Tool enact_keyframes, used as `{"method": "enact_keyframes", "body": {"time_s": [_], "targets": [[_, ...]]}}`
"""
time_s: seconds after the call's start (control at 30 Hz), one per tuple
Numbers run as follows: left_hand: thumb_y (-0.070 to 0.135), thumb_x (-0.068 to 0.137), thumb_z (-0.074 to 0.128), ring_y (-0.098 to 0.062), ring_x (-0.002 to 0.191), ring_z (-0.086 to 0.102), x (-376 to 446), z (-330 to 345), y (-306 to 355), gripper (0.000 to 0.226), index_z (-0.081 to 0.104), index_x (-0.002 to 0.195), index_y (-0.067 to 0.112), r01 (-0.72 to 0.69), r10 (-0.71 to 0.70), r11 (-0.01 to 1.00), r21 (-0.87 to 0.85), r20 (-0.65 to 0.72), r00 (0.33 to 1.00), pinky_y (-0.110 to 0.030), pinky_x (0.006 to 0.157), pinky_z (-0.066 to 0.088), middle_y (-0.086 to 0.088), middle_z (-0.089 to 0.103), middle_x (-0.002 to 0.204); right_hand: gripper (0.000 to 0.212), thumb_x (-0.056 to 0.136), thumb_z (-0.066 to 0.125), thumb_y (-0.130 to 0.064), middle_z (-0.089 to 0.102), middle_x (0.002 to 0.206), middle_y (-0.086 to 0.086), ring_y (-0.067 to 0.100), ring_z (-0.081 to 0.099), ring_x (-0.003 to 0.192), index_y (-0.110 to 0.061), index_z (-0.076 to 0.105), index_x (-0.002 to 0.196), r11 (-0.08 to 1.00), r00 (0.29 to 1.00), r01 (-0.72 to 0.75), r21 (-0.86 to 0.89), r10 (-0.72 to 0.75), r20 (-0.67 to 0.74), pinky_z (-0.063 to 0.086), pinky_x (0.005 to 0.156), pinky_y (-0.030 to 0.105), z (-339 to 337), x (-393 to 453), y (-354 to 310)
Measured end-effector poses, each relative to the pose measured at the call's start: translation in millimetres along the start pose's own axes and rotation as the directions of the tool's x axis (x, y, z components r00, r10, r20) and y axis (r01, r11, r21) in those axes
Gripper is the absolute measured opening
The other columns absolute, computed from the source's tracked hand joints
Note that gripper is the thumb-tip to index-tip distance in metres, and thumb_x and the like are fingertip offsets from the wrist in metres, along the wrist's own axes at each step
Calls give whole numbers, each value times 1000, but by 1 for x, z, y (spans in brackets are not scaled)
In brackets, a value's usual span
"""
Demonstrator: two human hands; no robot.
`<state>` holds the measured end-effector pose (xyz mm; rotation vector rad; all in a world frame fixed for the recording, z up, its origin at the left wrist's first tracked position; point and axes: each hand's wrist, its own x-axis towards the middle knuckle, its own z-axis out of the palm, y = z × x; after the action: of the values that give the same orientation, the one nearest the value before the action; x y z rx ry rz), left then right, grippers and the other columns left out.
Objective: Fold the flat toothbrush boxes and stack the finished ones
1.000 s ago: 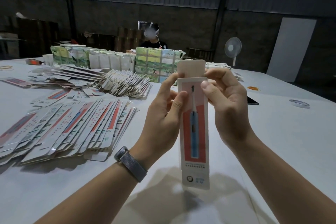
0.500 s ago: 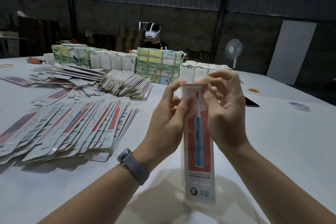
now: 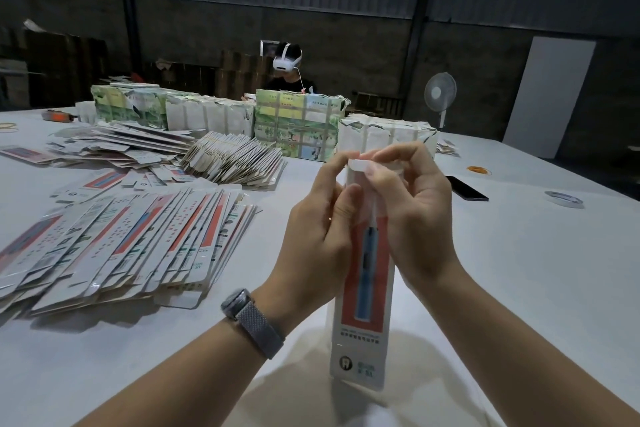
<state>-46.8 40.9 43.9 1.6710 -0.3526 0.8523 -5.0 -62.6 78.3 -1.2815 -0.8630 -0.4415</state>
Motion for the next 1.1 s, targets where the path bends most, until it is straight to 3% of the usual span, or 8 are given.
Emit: {"method": "enact_keyframes", "body": {"time_s": [0.2,0.4,0.7,0.87,1.1], "targets": [[32,103,41,-11,98,72,-2,2,0,44,45,147,29,-37,41,996,77,-50,998,-40,79,62,14,69,118,9,89,58,-17,68,79,-15,9,68,76,-21,66,90,1000,1000,-8,-16,8,-13,55,64,21,1,-2,-1],[33,103,40,-13,94,73,-4,2,5,41,43,143,36,-53,57,995,86,-44,997,-42,77,62,4,71,117,10,88,61,-14,71,79,-13,8,69,73,-20,68,86,1000,1000,-11,20,11,-6,55,62,21,-1,0,-3],[28,104,41,-4,119,63,-2,1,6,48,44,151,18,-101,107,986,130,-42,993,-36,98,55,5,63,137,5,89,66,-13,70,76,-11,7,67,71,-15,70,88,1000,1000,-5,29,5,-3,53,64,22,-2,1,-4],[28,105,40,9,122,57,0,1,3,48,43,152,18,-124,128,982,142,-17,992,-15,98,48,25,54,136,6,89,66,-10,70,75,-15,3,68,69,-13,71,88,995,998,54,-84,-56,-16,51,64,17,-4,3,-6],[28,104,40,-3,126,59,-1,2,3,47,43,151,20,-143,148,978,152,-25,989,-26,104,50,3,59,143,6,92,64,-8,67,72,-15,-1,65,67,-8,69,88,988,997,72,-136,-75,-21,49,64,14,-3,2,-7]]}}
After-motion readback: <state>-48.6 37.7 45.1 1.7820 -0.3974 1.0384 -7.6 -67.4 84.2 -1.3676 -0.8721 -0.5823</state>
